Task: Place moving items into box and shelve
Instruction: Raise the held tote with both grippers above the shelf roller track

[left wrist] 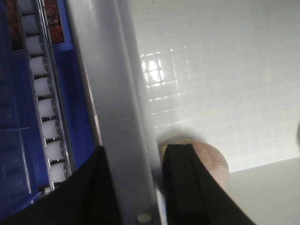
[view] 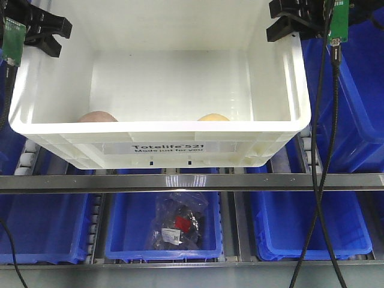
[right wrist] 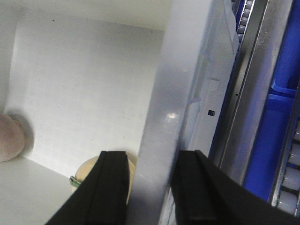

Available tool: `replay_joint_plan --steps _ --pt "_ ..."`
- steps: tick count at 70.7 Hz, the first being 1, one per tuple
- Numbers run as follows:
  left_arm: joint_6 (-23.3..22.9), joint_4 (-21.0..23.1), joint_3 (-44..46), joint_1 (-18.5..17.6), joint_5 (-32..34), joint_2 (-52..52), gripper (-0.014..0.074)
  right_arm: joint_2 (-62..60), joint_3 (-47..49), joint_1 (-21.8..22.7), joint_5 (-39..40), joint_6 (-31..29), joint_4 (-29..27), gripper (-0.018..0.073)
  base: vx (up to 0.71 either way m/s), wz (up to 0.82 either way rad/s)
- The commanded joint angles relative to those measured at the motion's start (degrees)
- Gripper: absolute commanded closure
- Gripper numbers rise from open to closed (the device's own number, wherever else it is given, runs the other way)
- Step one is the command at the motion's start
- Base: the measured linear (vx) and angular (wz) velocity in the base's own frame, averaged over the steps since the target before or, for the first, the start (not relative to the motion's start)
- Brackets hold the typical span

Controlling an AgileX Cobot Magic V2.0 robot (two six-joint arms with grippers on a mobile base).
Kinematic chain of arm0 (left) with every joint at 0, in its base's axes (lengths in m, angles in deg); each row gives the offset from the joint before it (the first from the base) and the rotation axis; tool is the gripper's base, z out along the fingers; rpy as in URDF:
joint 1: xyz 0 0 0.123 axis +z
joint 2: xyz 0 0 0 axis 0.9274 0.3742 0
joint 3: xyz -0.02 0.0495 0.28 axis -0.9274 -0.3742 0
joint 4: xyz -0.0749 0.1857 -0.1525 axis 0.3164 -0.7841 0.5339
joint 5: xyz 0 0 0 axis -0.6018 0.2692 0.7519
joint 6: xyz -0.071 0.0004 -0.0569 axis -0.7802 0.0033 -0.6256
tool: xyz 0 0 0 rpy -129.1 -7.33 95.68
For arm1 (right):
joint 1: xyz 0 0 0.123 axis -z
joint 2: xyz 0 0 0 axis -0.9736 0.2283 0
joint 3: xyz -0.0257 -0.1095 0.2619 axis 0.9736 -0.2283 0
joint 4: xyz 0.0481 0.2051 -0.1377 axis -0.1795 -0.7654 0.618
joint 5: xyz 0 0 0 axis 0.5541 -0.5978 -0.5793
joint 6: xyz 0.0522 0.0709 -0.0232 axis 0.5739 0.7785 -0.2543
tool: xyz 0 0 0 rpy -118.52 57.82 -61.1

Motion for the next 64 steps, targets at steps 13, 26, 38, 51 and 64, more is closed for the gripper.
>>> replay_joint_plan --steps 13,26,38,51,64 --pt "0.2 2.9 2.2 -0.9 7.7 -2.7 0.0613 -1.3 2.3 -0.8 4.8 -2.1 -9.7 0.0570 0.00 0.00" --pt "0.1 2.9 2.2 -0.9 7.4 -2.6 0.0613 -0.5 2.3 -0.8 5.0 -2.1 -9.7 0.0570 0.00 0.00" --pt "-1.2 3.0 2.2 -0.9 5.9 -1.6 0.0613 0.2 2.3 -0.8 4.7 -2.1 -9.7 0.0570 0.00 0.00" --pt "-1.2 3.0 2.2 -0.9 6.1 -0.7 0.0613 0.3 2.3 -0.8 5.3 -2.2 -9.6 0.0570 0.00 0.00" --pt "-1.2 2.9 2.2 -0.9 7.3 0.5 0.0613 0.3 2.3 -0.8 6.4 -3.3 -9.7 0.0570 0.00 0.00"
